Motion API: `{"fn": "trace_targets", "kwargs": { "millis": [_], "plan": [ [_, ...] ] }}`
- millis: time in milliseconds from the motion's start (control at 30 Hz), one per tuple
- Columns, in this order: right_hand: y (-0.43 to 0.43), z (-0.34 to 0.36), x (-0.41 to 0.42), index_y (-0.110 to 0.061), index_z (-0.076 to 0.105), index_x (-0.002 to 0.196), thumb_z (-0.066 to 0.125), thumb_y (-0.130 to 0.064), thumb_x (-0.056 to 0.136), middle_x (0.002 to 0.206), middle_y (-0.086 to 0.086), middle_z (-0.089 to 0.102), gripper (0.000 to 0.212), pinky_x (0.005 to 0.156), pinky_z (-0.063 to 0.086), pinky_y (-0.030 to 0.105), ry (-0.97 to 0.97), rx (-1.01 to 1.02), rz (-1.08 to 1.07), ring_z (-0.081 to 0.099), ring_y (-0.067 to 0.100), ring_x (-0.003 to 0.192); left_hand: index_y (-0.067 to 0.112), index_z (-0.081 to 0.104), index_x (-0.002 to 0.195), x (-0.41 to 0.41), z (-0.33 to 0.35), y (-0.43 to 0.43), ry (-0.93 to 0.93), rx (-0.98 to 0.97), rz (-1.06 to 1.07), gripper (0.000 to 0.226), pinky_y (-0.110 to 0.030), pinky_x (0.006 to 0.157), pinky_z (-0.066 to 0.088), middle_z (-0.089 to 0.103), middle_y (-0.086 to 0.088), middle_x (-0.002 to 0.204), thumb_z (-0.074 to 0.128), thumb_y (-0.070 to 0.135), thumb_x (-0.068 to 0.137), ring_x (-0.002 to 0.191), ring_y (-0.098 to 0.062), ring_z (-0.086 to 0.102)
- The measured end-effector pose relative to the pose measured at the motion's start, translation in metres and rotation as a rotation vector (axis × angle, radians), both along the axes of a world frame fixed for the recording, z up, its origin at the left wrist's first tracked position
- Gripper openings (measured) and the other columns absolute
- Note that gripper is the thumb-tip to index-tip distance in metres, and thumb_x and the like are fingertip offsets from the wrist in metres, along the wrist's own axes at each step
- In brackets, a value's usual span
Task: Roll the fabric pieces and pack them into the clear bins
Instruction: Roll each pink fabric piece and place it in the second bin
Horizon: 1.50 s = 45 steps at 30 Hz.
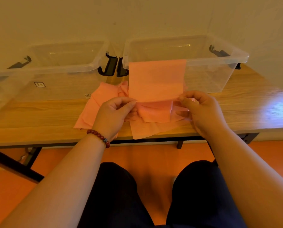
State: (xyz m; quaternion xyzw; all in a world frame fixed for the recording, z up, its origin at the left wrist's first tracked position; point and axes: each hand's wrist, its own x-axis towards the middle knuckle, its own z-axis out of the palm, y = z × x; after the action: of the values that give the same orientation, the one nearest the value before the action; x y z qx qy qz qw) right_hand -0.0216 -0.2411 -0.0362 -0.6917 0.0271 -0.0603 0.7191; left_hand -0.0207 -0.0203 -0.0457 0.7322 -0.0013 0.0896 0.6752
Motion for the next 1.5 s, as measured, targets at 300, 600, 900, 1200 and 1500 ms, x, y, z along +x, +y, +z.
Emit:
{"fn": "trace_targets", "kwargs": {
  "millis": [300, 600, 900, 1200, 1500],
  "plan": [
    [0.002, 0.006, -0.001, -0.009, 0.057, 0.078, 0.065, -0.002, 0.089, 0.071, 0.006, 0.068, 0.015, 0.063, 0.057, 0.023, 0.116, 0.11, -0.06, 0.072, 0.017, 0.07, 0.019, 0.068, 0.085, 0.001, 0.002, -0.002, 0.023, -0.076, -0.008, 0.016, -0.02, 0.062, 0.056, 0.071, 0.005, 0.068, 0.064, 0.003, 0.087, 0.065, -0.005, 0.066],
    [-0.001, 0.005, -0.007, -0.012, 0.065, 0.088, 0.059, -0.002, 0.093, 0.066, -0.001, 0.065, 0.012, 0.062, 0.057, 0.025, 0.052, 0.054, 0.026, 0.065, 0.014, 0.065, 0.016, 0.066, 0.084, -0.001, 0.004, -0.003, -0.016, -0.038, -0.042, 0.016, -0.02, 0.058, 0.055, 0.067, 0.001, 0.066, 0.062, 0.001, 0.088, 0.06, -0.005, 0.063],
    [-0.008, 0.007, -0.011, -0.009, 0.069, 0.089, 0.064, -0.006, 0.091, 0.07, 0.001, 0.071, 0.006, 0.07, 0.06, 0.026, 0.079, -0.015, 0.012, 0.071, 0.014, 0.072, 0.02, 0.07, 0.084, 0.001, 0.0, 0.0, 0.029, -0.037, -0.042, 0.017, -0.026, 0.068, 0.057, 0.071, 0.004, 0.067, 0.064, 0.004, 0.087, 0.065, -0.008, 0.066],
    [-0.004, 0.01, -0.012, -0.006, 0.067, 0.085, 0.061, -0.007, 0.093, 0.083, 0.011, 0.073, 0.009, 0.065, 0.058, 0.021, 0.066, 0.018, -0.008, 0.073, 0.016, 0.077, 0.018, 0.071, 0.082, 0.001, 0.0, -0.001, 0.044, -0.061, -0.055, 0.014, -0.03, 0.074, 0.057, 0.073, 0.002, 0.073, 0.063, 0.007, 0.088, 0.072, -0.013, 0.067],
    [-0.002, 0.009, -0.015, -0.012, 0.062, 0.088, 0.063, -0.004, 0.091, 0.066, 0.001, 0.071, 0.008, 0.061, 0.057, 0.021, 0.037, -0.001, -0.031, 0.071, 0.013, 0.066, 0.018, 0.066, 0.084, 0.0, 0.0, -0.001, -0.015, -0.042, -0.045, 0.017, -0.026, 0.063, 0.058, 0.068, 0.005, 0.064, 0.063, 0.002, 0.087, 0.063, -0.008, 0.064]
  ]
}}
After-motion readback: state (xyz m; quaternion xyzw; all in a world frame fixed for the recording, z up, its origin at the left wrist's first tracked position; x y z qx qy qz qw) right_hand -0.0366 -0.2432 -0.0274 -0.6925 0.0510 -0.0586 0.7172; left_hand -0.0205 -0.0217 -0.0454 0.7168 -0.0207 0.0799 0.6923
